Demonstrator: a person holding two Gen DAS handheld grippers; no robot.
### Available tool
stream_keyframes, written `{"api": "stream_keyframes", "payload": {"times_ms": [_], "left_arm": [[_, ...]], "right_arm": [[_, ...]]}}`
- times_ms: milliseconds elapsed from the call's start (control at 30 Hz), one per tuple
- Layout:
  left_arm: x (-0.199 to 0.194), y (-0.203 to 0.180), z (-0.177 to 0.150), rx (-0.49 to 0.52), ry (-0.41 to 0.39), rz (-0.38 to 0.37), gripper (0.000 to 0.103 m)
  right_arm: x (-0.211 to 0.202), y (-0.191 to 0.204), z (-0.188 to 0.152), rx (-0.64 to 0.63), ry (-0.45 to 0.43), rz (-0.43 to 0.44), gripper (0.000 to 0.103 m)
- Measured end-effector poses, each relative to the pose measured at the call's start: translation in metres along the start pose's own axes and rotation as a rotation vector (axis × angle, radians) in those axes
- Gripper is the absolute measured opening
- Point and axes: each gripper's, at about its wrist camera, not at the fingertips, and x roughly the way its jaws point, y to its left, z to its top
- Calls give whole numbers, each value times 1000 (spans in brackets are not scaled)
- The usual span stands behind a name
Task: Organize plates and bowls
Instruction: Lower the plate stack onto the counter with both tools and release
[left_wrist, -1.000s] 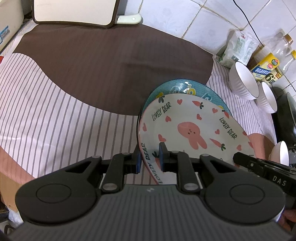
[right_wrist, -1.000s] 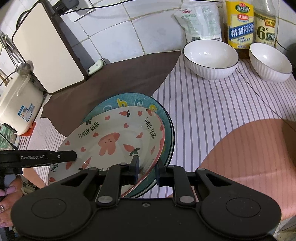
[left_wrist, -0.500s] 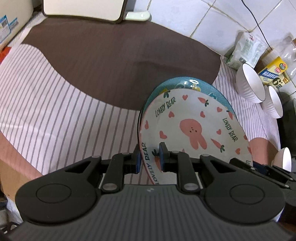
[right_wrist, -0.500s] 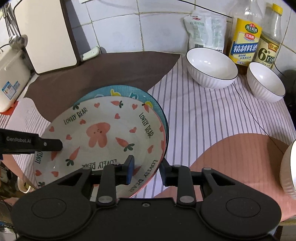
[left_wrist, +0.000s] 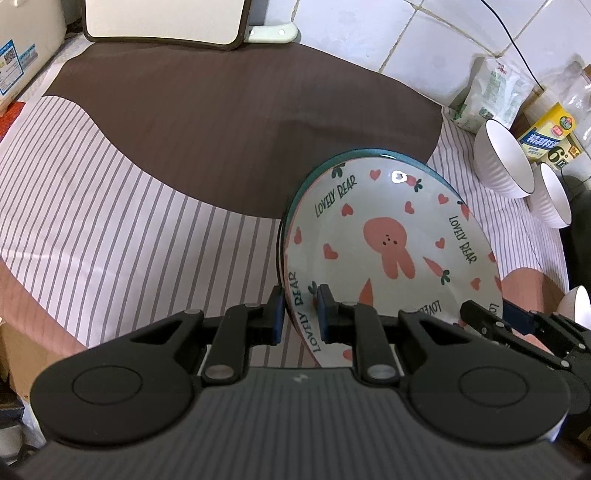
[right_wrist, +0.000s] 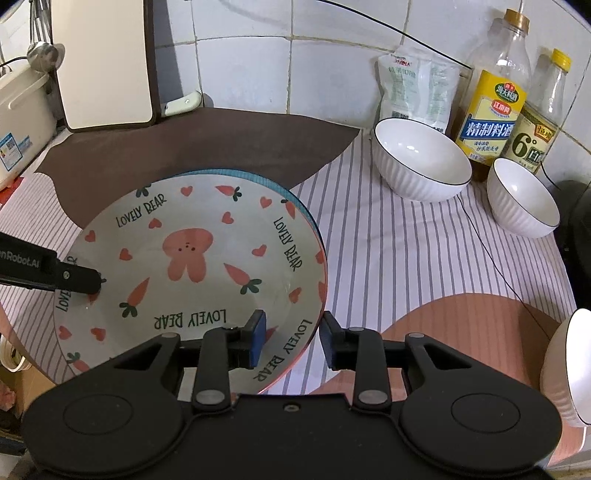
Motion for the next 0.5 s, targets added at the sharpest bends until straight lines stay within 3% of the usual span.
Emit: {"api": "stream_keyframes", "payload": {"times_ms": [500], "left_arm": [[-15,2,-12,-15,-14,-19,17]], "right_arm": [[-13,-6,-10,5,-79,-17,39]]}}
